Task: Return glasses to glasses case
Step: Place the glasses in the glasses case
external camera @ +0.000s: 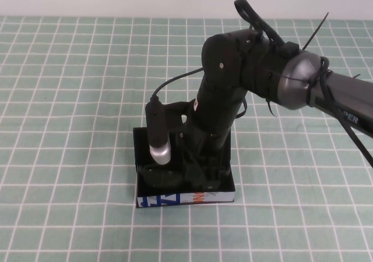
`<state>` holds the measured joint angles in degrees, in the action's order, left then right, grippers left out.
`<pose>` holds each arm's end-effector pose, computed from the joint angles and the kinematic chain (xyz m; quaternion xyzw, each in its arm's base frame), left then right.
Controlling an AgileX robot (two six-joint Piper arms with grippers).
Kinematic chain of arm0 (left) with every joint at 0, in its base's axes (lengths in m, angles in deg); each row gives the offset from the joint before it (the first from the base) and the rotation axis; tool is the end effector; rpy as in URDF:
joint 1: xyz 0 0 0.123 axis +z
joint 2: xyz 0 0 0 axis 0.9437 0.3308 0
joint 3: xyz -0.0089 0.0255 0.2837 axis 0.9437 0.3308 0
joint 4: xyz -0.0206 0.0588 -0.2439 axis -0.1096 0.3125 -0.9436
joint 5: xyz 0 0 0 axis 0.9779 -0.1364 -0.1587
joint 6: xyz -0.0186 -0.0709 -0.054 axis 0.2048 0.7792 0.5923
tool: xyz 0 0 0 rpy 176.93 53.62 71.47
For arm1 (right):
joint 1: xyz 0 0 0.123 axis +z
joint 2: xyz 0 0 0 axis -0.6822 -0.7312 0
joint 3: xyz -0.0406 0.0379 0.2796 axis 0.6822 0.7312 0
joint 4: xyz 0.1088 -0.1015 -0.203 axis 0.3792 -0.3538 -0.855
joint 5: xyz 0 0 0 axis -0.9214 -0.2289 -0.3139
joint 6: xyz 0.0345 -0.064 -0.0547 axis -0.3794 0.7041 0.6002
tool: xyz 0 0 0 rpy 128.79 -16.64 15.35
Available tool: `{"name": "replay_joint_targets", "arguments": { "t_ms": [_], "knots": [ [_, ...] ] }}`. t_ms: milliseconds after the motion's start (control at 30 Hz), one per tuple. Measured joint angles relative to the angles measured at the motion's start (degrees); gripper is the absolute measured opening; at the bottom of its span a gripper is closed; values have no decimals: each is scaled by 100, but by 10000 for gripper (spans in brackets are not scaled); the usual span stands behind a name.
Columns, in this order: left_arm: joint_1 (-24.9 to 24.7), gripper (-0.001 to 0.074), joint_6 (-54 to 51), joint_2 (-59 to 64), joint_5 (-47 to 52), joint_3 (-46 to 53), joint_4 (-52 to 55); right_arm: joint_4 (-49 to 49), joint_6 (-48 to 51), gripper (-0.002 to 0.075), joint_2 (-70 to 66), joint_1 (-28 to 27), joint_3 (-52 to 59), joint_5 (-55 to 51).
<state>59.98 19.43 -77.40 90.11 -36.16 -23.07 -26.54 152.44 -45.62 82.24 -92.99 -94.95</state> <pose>0.0530 -0.0069 0.1744 0.0603 0.7939 -0.0464 0.6033 0.3192 0.2811 0.2417 -0.7656 0.6326 0.0712 0.0932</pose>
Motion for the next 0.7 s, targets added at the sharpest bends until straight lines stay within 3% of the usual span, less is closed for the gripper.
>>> {"name": "replay_joint_targets", "arguments": {
  "t_ms": [233, 533, 700],
  "knots": [
    [0, -2, 0, 0, 0, 0, 9, 0, -25, 8, -9, 0, 0, 0],
    [0, -2, 0, 0, 0, 0, 9, 3, -168, 101, -9, 0, -5, 0],
    [0, -2, 0, 0, 0, 0, 9, 59, -192, 115, -9, 0, -5, 0]
  ]
}}
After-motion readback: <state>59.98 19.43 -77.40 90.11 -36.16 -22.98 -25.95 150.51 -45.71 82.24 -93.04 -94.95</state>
